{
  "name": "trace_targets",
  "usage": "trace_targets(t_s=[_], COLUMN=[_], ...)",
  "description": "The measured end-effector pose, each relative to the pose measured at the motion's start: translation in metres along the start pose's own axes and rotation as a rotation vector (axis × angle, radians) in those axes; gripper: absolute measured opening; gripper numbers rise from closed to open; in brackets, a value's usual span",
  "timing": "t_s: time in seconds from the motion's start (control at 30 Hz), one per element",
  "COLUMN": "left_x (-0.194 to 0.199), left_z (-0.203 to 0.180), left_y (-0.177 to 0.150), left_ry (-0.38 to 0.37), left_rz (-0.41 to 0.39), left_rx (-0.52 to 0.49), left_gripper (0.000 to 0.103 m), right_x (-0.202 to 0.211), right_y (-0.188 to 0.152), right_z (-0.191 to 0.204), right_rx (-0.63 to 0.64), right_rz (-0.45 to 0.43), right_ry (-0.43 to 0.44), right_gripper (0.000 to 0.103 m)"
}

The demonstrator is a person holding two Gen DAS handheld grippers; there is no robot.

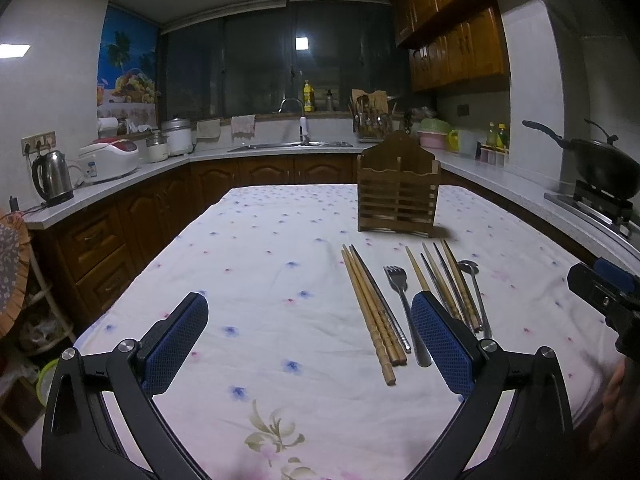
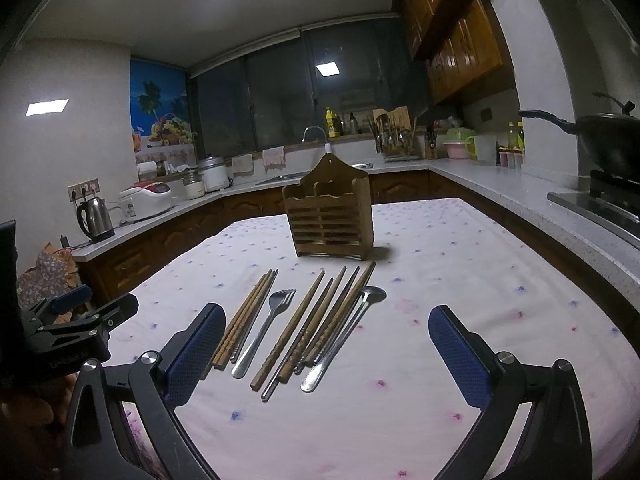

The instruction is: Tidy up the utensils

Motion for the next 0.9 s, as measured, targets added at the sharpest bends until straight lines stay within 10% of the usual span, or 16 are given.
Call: trace_targets(t_s=[0.67,0.9], left_x=[-0.059,-0.102], left_z=[-0.034,-0.071], left_y=[0.015,0.023], left_ry=[-0.196,-0.342], left_rz=[0.178,0.307], left_rx=[-0.008,-0.052], left_gripper=[0.103,0.091], right_x=[-0.042,-0.083], right_y=[-0.005,-0.006], right_z=[-0.031,-0.053], right_rx=[-0.048,-0.153], right_rz=[0.205,0.347], right_ry=[0.023,0.074], right_gripper=[0.101,0.081])
Point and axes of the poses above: each gripper's, at about its wrist camera, not at the fingertips, and x roughly against the way its jaws point, z to its left, y to its top, the point moved 10 cm from there along -x, roughly the way its jaws point, and after that the axes turned 9 degrees about z, right-handed, at the moved point
